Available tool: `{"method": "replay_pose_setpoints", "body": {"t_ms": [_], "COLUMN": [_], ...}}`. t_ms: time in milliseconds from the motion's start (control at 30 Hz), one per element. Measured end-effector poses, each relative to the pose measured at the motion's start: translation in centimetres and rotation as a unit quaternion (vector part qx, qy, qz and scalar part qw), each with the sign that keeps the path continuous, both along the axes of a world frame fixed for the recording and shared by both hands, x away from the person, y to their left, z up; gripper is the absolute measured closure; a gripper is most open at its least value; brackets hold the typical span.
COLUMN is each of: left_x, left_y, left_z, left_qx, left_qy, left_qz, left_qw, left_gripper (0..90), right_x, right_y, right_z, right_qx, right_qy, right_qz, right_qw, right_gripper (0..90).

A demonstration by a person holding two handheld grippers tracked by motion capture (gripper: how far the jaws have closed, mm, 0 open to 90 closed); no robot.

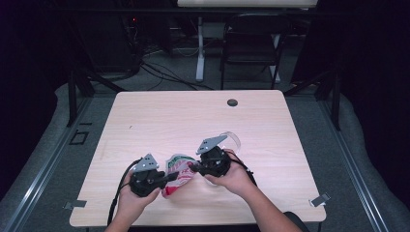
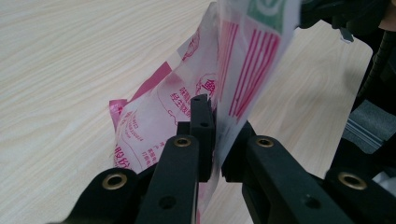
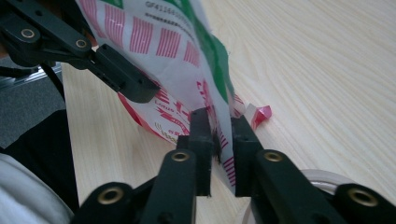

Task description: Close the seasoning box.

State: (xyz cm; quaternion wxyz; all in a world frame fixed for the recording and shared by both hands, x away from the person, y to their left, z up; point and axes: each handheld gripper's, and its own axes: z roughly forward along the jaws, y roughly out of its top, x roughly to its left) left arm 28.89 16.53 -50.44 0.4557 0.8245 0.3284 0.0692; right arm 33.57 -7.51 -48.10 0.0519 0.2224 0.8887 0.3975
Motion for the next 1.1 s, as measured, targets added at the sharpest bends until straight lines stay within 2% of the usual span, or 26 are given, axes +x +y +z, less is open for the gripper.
{"method": "replay_pose_setpoints", "body": {"t_ms": [100,167,233,333,433,500,567,600,667,800,867,1000,1100], "left_x": [0.0,0.0,-0.1,-0.1,-0.7,-1.0,-0.8,-0.7,-0.5,-0.5,-0.4,-0.1,0.1], "left_y": [0.0,0.0,0.0,0.1,0.3,0.4,0.4,0.4,0.3,-0.2,-0.3,0.0,0.3], "left_z": [-0.1,-0.1,0.0,0.2,-0.5,-1.4,-2.0,-2.1,-2.6,-3.6,-4.1,-4.9,-5.2], "left_qx": [-0.002,0.002,0.002,0.005,0.007,0.017,0.015,0.013,0.012,0.041,0.047,0.027,0.022], "left_qy": [0.002,-0.003,-0.003,-0.013,-0.017,-0.040,-0.035,-0.033,-0.033,-0.038,-0.035,-0.020,-0.013], "left_qz": [0.001,-0.001,0.001,0.017,0.029,0.038,0.041,0.037,0.030,0.023,0.028,0.047,0.051], "left_qw": [1.0000,1.0000,1.0000,0.9998,0.9994,0.9983,0.9984,0.9987,0.9989,0.9982,0.9979,0.9984,0.9983], "left_gripper": [85.0,82.9,77.5,64.7,59.1,53.6,50.0,47.3,44.0,41.1,40.7,39.8,36.1], "right_x": [0.0,0.0,-0.1,-0.3,-0.6,-0.7,-0.8,-1.0,-1.0,-0.9,-0.9,-0.8,-0.8], "right_y": [0.0,-0.1,0.0,0.0,0.2,0.3,0.5,0.6,0.7,0.8,0.9,0.8,0.8], "right_z": [-0.1,0.0,0.0,0.1,0.3,0.4,0.6,0.5,0.6,0.6,0.6,0.7,0.6], "right_qx": [-0.001,-0.004,-0.001,0.004,0.000,0.001,0.003,0.010,0.007,0.012,0.012,0.008,0.013], "right_qy": [0.001,0.000,0.000,-0.006,-0.014,-0.020,-0.024,-0.027,-0.029,-0.028,-0.028,-0.027,-0.026], "right_qz": [0.003,0.006,0.003,0.010,0.012,0.011,0.011,0.008,0.011,0.012,0.010,0.012,0.011], "right_qw": [1.0000,1.0000,1.0000,0.9999,0.9998,0.9997,0.9996,0.9996,0.9995,0.9995,0.9995,0.9995,0.9995], "right_gripper": [89.4,90.0,90.0,90.0,90.0,90.0,90.0,90.0,90.0,90.0,90.0,90.0,90.0]}}
